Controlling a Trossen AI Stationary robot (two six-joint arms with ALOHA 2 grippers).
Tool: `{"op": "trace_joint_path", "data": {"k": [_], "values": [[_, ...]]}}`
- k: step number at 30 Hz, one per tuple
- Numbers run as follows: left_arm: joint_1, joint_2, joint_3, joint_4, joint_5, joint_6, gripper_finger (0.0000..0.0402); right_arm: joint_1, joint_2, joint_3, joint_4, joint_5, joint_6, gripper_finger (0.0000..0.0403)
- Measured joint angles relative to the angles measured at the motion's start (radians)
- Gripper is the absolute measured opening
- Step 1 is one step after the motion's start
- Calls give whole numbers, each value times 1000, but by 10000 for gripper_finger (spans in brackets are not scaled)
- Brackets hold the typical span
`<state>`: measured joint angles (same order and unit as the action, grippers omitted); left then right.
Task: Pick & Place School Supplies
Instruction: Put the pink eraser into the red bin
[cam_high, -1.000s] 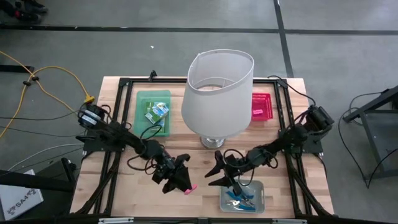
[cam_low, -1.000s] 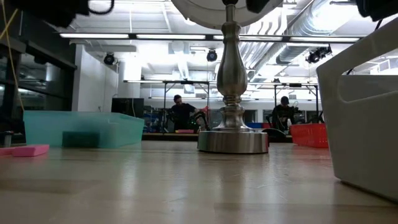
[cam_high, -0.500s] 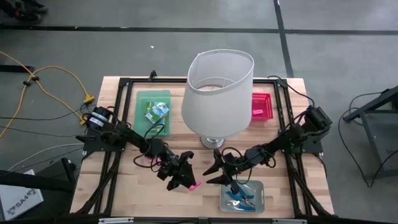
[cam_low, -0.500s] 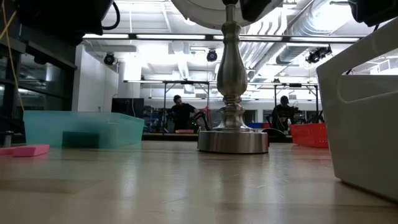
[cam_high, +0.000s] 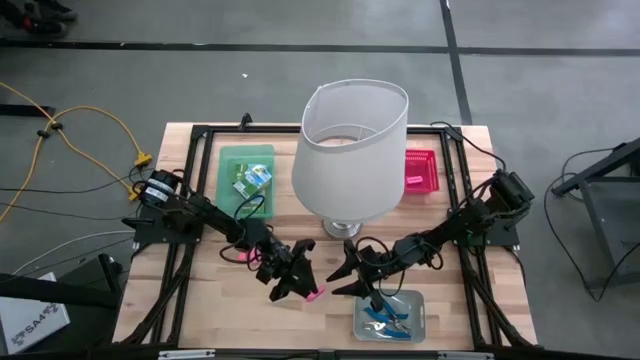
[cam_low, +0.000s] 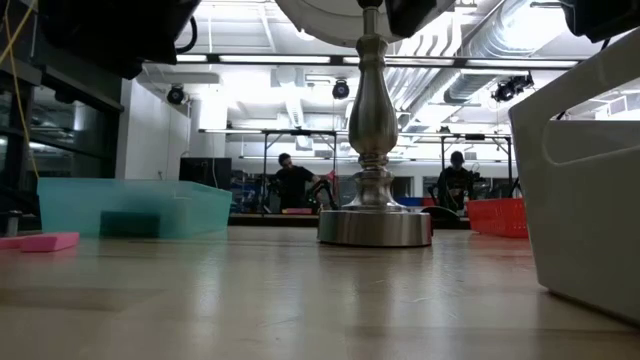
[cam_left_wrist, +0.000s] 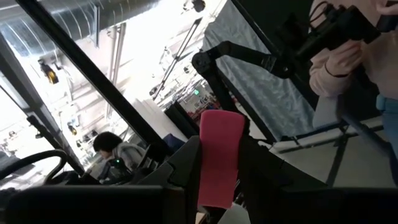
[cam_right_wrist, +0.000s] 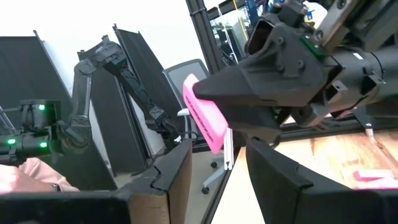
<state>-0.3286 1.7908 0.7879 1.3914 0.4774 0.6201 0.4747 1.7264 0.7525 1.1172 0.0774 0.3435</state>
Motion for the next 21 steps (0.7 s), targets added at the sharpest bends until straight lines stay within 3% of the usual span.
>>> {"op": "trace_joint_path", "data": {"k": [21], "values": [[54, 0, 0, -25, 3, -26, 85, -31, 0, 0, -7, -6, 0, 144]]}}
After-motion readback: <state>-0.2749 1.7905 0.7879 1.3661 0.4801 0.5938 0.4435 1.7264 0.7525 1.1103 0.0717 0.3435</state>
